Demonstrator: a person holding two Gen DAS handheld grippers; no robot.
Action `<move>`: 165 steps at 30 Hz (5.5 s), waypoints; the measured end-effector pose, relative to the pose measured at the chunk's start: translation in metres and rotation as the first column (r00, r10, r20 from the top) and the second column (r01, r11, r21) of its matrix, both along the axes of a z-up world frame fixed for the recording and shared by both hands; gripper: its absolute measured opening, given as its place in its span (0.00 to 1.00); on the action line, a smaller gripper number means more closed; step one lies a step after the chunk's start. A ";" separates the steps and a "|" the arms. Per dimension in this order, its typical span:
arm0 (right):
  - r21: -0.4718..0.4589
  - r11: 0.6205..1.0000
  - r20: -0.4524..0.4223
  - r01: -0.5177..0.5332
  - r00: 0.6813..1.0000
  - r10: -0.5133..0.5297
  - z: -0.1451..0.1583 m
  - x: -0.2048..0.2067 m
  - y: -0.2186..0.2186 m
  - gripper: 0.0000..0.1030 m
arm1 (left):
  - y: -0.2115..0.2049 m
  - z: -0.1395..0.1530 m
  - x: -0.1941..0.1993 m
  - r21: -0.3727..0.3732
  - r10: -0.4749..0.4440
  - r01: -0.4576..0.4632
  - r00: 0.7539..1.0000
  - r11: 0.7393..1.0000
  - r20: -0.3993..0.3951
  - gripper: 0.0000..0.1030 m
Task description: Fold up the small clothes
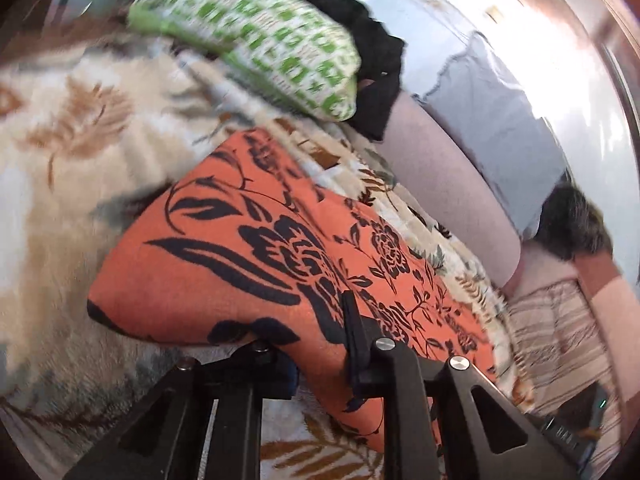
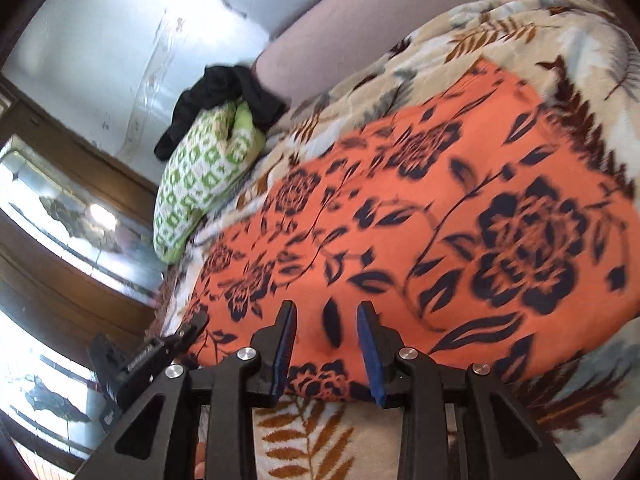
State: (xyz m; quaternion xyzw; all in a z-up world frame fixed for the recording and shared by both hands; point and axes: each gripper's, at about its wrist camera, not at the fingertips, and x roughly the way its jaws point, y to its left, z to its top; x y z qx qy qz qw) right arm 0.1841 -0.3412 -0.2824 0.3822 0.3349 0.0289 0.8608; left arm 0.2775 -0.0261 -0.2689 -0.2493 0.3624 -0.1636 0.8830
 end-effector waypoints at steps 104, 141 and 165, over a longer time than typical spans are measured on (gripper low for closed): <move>-0.004 1.000 -0.325 0.010 0.946 -0.011 -0.023 -0.008 -0.055 0.18 | -0.135 -0.021 -0.008 0.216 -0.474 0.499 0.866 0.839 -0.159 0.77; -0.239 0.949 -0.157 0.206 0.956 -0.247 0.009 0.083 -0.093 0.17 | -0.155 -0.017 -0.006 0.305 -0.446 0.453 0.890 0.837 -0.097 0.83; 0.078 0.986 -0.252 0.145 0.960 -0.122 0.001 0.009 -0.074 0.18 | -0.135 -0.010 0.008 0.261 -0.396 0.406 0.914 0.876 -0.091 0.86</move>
